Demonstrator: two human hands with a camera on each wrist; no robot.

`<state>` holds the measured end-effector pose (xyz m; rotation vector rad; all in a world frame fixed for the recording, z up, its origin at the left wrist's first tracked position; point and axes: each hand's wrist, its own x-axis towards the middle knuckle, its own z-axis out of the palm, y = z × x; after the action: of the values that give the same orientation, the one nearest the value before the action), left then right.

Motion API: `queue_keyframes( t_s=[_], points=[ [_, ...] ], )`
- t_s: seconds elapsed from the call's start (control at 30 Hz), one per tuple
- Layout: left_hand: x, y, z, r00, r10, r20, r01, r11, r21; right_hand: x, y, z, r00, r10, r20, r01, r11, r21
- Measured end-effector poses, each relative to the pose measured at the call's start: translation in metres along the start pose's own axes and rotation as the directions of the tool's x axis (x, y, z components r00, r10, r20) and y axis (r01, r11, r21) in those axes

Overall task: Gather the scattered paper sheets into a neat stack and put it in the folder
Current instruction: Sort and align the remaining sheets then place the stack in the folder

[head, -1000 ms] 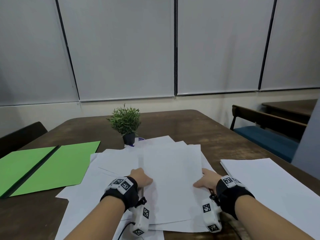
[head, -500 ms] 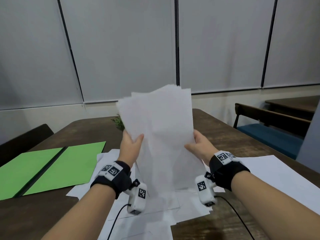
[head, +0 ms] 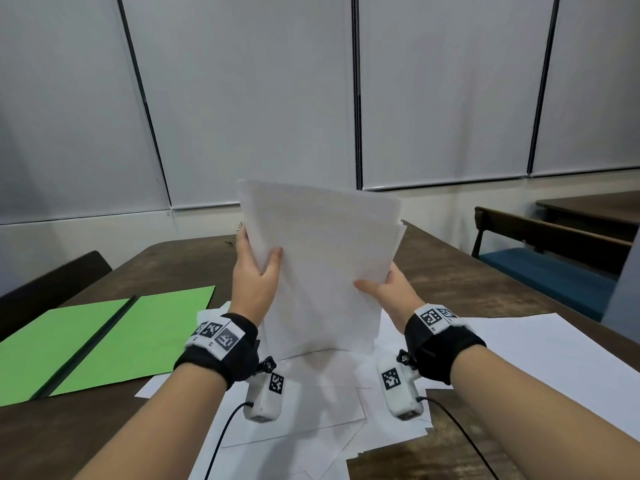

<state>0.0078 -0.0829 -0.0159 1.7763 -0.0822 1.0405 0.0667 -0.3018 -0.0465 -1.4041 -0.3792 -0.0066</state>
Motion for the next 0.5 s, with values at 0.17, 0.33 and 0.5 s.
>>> queue_keyframes(
  t_s=[0.17, 0.33, 0.5],
  points=[
    [0.014, 0.014, -0.006, 0.989, 0.136, 0.061, -0.14, 0.988, 0.06, 0.006, -0.007, 0.006, 1.0, -0.008, 0.005, 0.008, 1.0, 0.025],
    [0.015, 0.002, -0.014, 0.994, 0.062, 0.087, -0.063, 0.998, 0.008, 0.009, -0.003, 0.012, 1.0, 0.015, 0.019, -0.015, 1.0, 0.012],
    [0.006, 0.001, -0.011, 0.999, 0.021, -0.028, -0.021, 1.0, 0.01, 0.011, 0.002, 0.023, 0.998, -0.055, -0.025, 0.052, 0.993, -0.102]
  ],
)
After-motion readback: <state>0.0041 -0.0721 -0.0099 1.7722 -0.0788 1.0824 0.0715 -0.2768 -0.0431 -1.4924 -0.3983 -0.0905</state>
